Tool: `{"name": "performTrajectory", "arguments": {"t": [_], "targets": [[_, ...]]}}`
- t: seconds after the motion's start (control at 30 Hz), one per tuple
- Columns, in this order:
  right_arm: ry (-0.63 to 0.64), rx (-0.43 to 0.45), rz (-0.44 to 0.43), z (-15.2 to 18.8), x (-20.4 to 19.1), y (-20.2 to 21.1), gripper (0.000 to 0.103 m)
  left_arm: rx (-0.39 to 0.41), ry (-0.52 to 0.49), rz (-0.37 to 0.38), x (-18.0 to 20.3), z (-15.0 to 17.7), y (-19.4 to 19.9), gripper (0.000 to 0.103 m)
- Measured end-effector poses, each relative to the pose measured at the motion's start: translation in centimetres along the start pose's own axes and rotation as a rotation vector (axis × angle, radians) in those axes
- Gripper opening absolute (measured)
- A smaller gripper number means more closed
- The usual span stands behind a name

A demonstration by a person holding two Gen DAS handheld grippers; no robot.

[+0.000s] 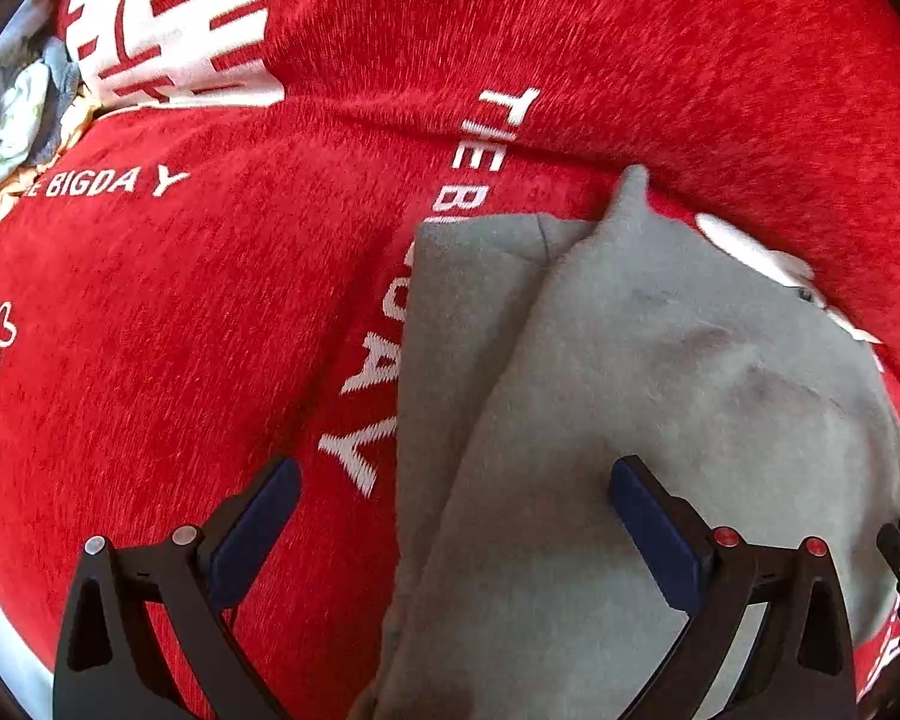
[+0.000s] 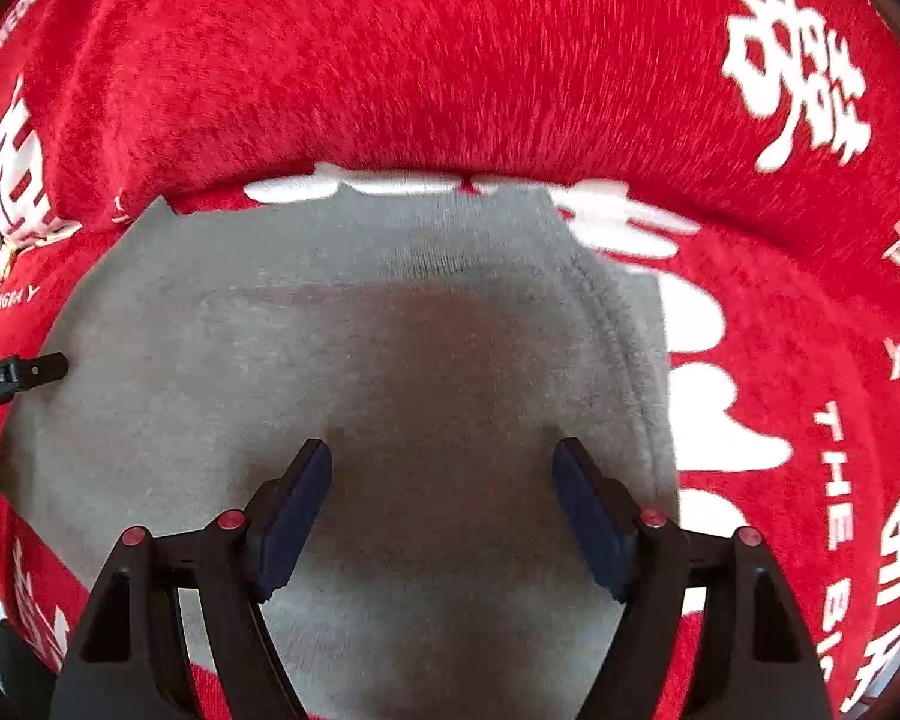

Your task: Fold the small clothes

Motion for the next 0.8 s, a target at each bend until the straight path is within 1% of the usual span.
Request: {"name": "performTrajectory", "arguments": {"t": [0.1, 0.17, 0.2, 0.27, 0.37, 0.43, 0.53, 0.57, 0.6, 0.63, 0.67, 0.7, 0.73, 0.77, 0.8], "targets": [[0.035, 0.027, -0.009, 0.1, -1.1, 1.0, 0.079, 0.018, -0.029, 0.009, -0.1, 0.9, 0.6, 0.103], [0.06, 0.013, -0.014, 0.2, -1.9, 0.6, 0.079, 0.003, -0.037, 0.006, 0.1, 0.9, 0.0, 0.103], [0.065, -0.001, -0.013, 0.2, -2.2, 0.3, 0.079, -0.005, -0.032, 0.009, 0.1, 1.0, -0.4, 0.103], [0.061, -0.03, -0.017, 0.6, -2.5, -0.7, 0.079, -0.007, 0.002, 0.041, -0.3, 1.2, -0.7, 0.103], [0.058, -0.019, -0.016, 1.2, -2.5, -0.8, 0.08, -0.03, 0.042, 0.079, -0.6, 1.0, -1.1, 0.103], [0.063, -0.02, -0.016, 1.3, -2.6, -0.8, 0.08, -0.035, 0.042, 0.09, -0.6, 0.9, -1.4, 0.103], [0.07, -0.027, -0.014, 1.2, -2.6, -1.0, 0.081, -0.017, 0.02, 0.083, -0.1, 1.0, -1.4, 0.102], [0.073, -0.026, -0.011, 1.2, -2.7, -1.0, 0.081, -0.011, 0.011, 0.087, 0.2, 1.1, -1.2, 0.098], [0.075, -0.027, -0.009, 1.2, -2.7, -1.0, 0.081, -0.006, 0.0, 0.104, 0.5, 1.2, -1.1, 0.089], [0.079, -0.022, -0.005, 1.3, -2.8, -1.1, 0.081, -0.006, -0.007, 0.122, 0.7, 1.3, -0.9, 0.083], [0.081, -0.018, -0.003, 1.3, -2.8, -1.1, 0.081, -0.008, -0.017, 0.142, 1.0, 1.3, -0.8, 0.07], [0.081, -0.016, -0.002, 1.3, -2.8, -1.1, 0.081, -0.004, -0.029, 0.15, 1.3, 1.3, -0.5, 0.062], [0.08, -0.014, -0.002, 1.3, -2.8, -1.1, 0.081, 0.009, -0.05, 0.14, 1.8, 1.4, -0.2, 0.058], [0.08, -0.01, -0.002, 1.4, -2.8, -1.1, 0.082, 0.019, -0.077, 0.134, 2.2, 1.6, 0.0, 0.05], [0.08, -0.01, -0.002, 1.3, -2.8, -1.1, 0.082, 0.03, -0.101, 0.127, 2.7, 1.7, 0.3, 0.039]]}}
Point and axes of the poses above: each gripper's, at about its wrist camera, not at the fingertips, and y roughly against the way its jaws point, x to its right, z to its underside, the point moved 1 cm from there along -y, roughly the way its jaws point, and after that the axes turned 7 degrees about y, right-handed, at the moved point
